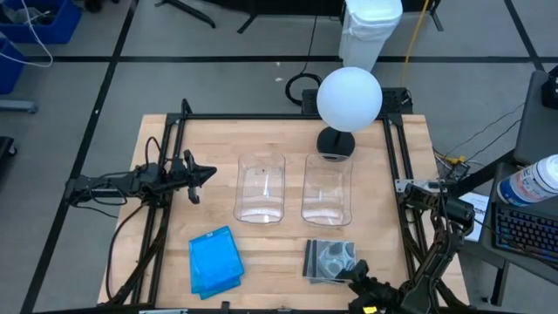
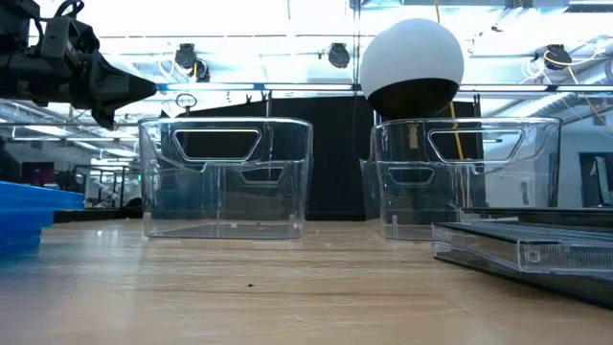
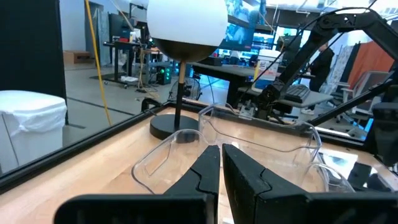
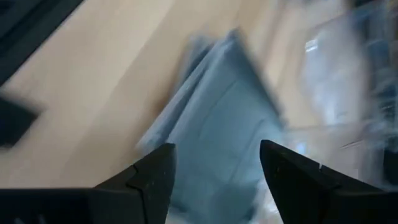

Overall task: Pick & place jewel cases by type
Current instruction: Put the black cd case into the right transparent bin

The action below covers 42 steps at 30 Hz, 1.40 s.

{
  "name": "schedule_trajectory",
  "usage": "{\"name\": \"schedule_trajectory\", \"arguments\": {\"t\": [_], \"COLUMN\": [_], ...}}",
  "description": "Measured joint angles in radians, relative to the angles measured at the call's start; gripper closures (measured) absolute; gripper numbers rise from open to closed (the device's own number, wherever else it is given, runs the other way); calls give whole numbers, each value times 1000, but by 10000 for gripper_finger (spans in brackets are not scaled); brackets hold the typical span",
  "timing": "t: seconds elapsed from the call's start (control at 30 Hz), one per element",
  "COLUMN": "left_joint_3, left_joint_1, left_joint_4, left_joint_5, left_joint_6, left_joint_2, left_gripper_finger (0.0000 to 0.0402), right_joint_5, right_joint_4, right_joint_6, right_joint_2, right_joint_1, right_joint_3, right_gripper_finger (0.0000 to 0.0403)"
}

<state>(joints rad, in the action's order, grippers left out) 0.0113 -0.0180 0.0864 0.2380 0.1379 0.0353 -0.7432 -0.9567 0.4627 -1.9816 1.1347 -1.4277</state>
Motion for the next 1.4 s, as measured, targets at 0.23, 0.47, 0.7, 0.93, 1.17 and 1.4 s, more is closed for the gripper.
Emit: {"name": "schedule_trajectory", "arguments": {"t": [0.23, 0.47, 0.7, 0.93, 1.17, 1.4], "left_joint_3": [0, 0, 0, 0, 0, 0], "left_joint_1": [0, 0, 0, 0, 0, 0], "left_joint_4": [-1, -3, -7, -8, -8, -8], "left_joint_5": [0, 0, 0, 0, 0, 0], "left_joint_6": [13, 25, 25, 23, 23, 23], "left_joint_2": [0, 0, 0, 0, 0, 0], "left_gripper_finger": [376, 376, 376, 376, 376, 376], "right_joint_5": [143, 172, 147, 137, 73, -119], "right_joint_4": [-43, -93, -308, -430, -589, -597], "right_joint_6": [78, 119, 318, 367, 663, 1224], "right_joint_2": [0, -31, -111, -111, -84, 90], "right_joint_1": [1, 7, 18, 43, 72, 131], "right_joint_3": [0, 0, -46, -173, -206, -148], "right_gripper_finger": [181, 181, 181, 181, 192, 213]}}
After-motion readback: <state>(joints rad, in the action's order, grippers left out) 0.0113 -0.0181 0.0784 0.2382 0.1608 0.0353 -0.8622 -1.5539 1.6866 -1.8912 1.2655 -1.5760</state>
